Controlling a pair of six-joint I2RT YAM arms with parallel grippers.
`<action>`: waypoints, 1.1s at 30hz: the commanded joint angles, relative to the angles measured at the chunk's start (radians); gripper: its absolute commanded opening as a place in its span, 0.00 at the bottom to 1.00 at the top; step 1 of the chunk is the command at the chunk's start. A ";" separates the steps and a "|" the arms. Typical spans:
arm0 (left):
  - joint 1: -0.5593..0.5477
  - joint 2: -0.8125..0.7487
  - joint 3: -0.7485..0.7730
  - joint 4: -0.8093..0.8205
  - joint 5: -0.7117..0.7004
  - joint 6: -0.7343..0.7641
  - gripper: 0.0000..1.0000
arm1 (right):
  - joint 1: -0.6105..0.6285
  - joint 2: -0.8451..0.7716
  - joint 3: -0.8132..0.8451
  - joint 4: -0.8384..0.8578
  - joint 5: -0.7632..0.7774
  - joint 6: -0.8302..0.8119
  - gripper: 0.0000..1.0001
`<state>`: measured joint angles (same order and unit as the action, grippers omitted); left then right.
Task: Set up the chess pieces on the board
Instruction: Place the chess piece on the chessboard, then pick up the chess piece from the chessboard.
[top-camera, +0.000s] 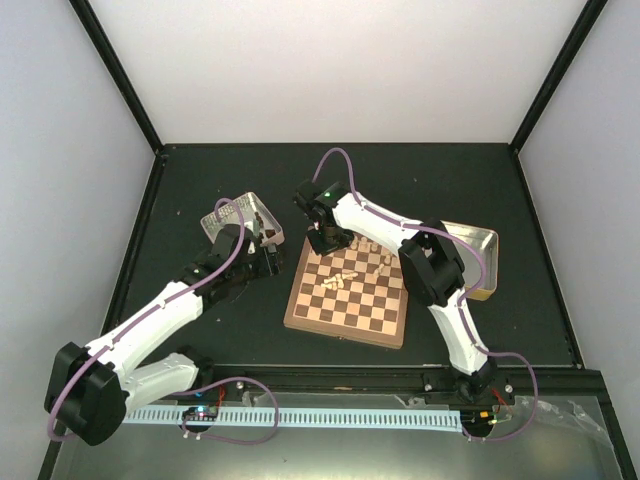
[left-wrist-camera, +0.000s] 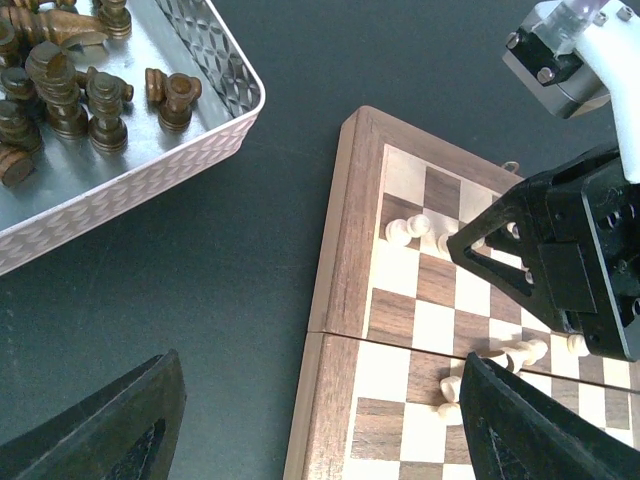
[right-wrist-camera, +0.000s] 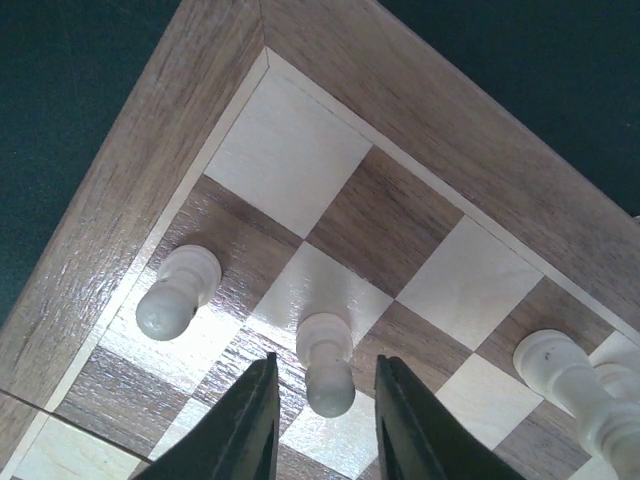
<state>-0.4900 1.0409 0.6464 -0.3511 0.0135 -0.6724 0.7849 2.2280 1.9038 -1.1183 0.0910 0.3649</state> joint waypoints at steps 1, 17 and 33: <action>0.008 -0.002 0.016 0.000 0.020 0.008 0.77 | 0.001 -0.013 0.032 0.006 0.000 0.000 0.31; -0.013 -0.015 -0.004 0.096 0.248 0.139 0.76 | -0.001 -0.484 -0.464 0.350 0.044 0.131 0.45; -0.093 0.001 -0.118 0.161 0.182 -0.049 0.58 | 0.109 -0.580 -0.755 0.489 -0.075 0.133 0.32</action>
<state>-0.5781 1.0412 0.5346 -0.2214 0.2462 -0.6472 0.8589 1.6104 1.1194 -0.6518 -0.0036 0.4984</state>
